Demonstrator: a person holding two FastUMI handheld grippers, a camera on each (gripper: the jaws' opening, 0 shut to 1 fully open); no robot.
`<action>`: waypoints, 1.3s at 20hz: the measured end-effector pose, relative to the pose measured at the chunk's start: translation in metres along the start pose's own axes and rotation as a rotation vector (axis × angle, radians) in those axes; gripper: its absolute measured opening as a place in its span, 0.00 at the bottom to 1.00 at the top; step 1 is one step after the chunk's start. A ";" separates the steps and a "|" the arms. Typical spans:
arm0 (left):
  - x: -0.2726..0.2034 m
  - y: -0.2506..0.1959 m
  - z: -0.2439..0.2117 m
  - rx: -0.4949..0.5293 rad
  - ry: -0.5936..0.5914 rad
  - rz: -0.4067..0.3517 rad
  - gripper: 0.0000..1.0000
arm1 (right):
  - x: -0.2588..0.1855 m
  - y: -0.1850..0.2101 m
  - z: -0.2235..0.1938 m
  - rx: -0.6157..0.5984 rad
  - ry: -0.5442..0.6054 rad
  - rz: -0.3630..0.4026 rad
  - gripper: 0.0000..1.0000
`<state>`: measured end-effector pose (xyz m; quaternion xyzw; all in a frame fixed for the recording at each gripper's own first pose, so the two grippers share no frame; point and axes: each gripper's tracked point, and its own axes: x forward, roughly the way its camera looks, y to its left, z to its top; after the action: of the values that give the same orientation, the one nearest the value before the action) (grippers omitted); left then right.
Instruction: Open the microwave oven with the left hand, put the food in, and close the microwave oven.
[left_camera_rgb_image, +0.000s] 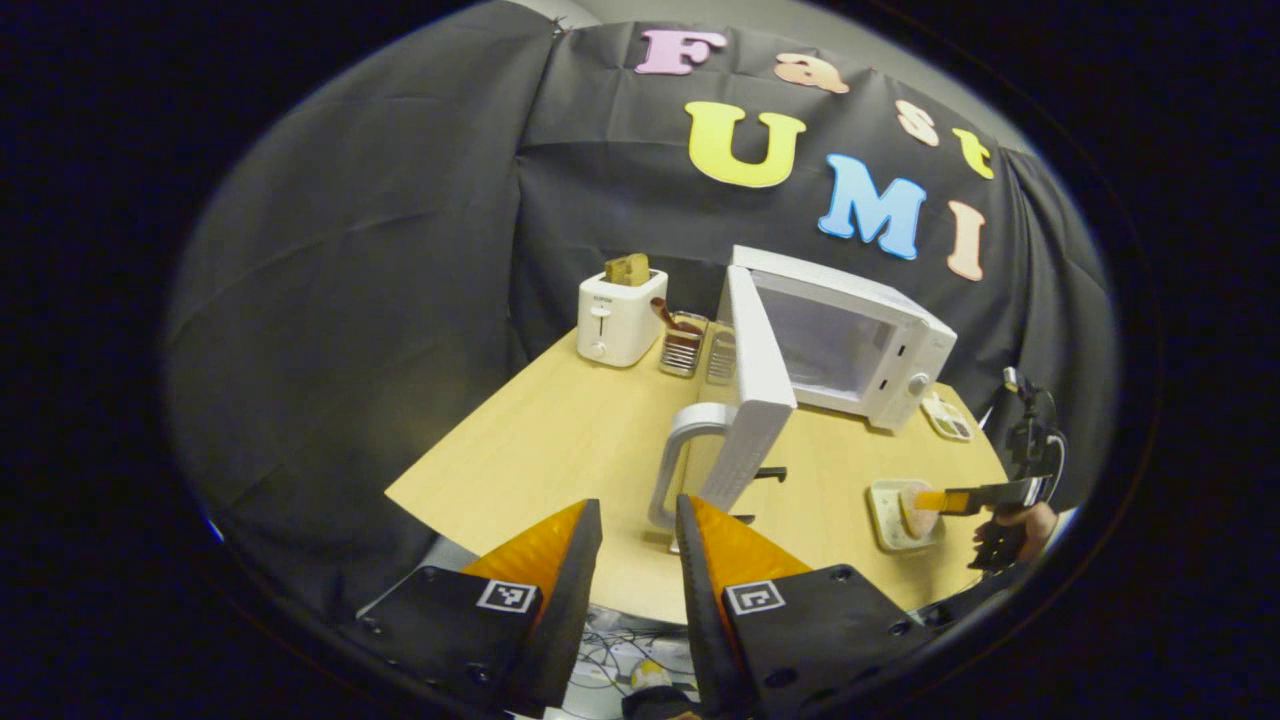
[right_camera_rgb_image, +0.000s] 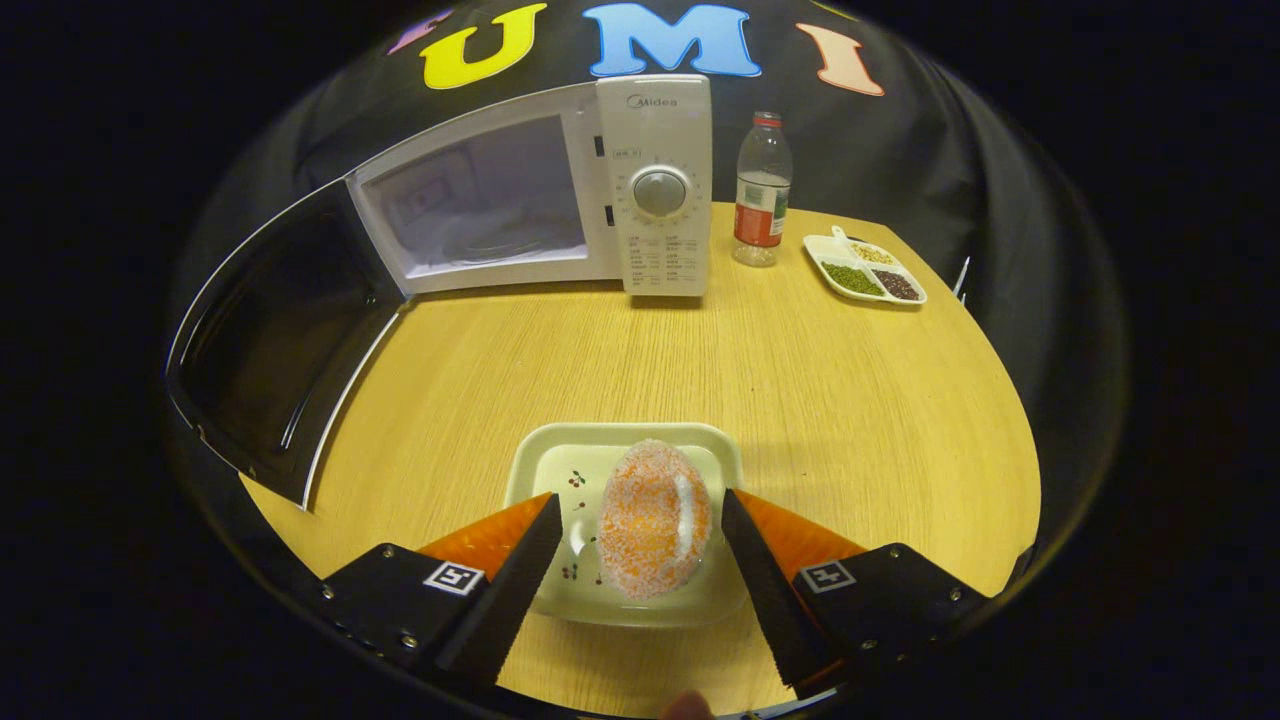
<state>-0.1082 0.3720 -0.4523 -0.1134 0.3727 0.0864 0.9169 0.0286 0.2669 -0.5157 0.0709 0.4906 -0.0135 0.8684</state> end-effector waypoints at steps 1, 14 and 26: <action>-0.005 -0.004 0.004 -0.006 -0.007 0.015 0.54 | 0.007 -0.003 -0.004 -0.017 0.011 -0.009 0.99; -0.052 -0.058 0.027 -0.003 -0.087 0.038 0.55 | 0.021 0.000 -0.008 -0.039 0.080 0.047 0.64; -0.087 -0.013 0.061 0.113 -0.220 -0.165 0.54 | -0.030 0.084 0.049 0.223 -0.036 0.059 0.52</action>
<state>-0.1263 0.3696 -0.3468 -0.0816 0.2635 0.0012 0.9612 0.0621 0.3416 -0.4559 0.1812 0.4681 -0.0434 0.8638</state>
